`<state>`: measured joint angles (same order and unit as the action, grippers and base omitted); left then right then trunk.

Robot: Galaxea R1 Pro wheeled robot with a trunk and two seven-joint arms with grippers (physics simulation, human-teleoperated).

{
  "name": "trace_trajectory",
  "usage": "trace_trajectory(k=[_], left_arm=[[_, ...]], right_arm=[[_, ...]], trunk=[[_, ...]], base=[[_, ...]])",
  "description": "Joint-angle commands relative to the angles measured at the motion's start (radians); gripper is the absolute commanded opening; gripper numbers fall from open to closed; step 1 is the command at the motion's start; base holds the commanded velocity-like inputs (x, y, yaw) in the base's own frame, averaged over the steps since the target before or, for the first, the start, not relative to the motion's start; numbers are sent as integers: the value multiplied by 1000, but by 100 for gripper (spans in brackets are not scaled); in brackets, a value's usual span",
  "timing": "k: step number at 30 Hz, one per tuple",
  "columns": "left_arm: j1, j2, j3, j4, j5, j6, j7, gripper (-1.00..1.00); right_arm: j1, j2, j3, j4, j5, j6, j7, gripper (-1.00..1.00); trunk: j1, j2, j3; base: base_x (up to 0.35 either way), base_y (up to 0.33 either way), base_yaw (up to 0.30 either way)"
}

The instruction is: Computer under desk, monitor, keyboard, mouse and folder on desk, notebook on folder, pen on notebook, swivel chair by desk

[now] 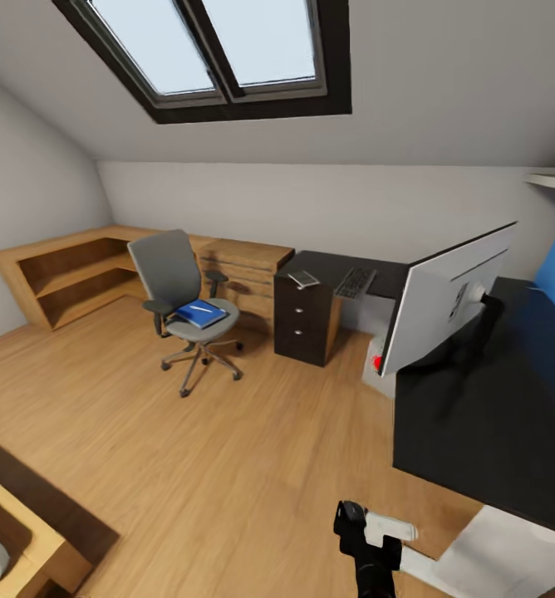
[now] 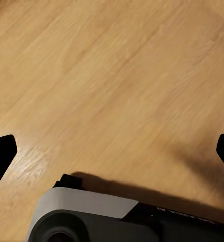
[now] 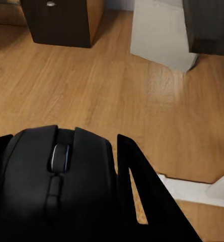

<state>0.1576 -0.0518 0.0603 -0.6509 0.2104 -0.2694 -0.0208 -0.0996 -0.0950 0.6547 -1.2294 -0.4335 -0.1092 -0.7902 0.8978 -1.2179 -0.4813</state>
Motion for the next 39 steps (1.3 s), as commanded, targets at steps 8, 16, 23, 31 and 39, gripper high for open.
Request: trace_trajectory(k=[8,16,23,31,39], left_arm=[[0,-1,1,-1,7,1,-2,100],[0,-2,1,23,7,2,-2,100],[0,-2,1,29,3,2,-2,100],[0,-2,1,30,3,1,-3,100],[0,-2,1,30,3,1,-4,100]], right_arm=[[-1,0,11,15,-9,-28,-2,-100],[-2,0,23,36,-4,-40,-1,-100],[-2,0,28,64,-2,-73,0,-100],[-1,1,29,95,-2,-98,1,-100],[-2,7,26,161,0,-125,6,-100]], trunk=[[0,-1,-1],[0,-1,4],[0,-1,15],[0,-1,27],[0,-1,38]], base=[[233,271,245],[293,184,39],[113,20,1],[174,39,0],[318,83,-32]])
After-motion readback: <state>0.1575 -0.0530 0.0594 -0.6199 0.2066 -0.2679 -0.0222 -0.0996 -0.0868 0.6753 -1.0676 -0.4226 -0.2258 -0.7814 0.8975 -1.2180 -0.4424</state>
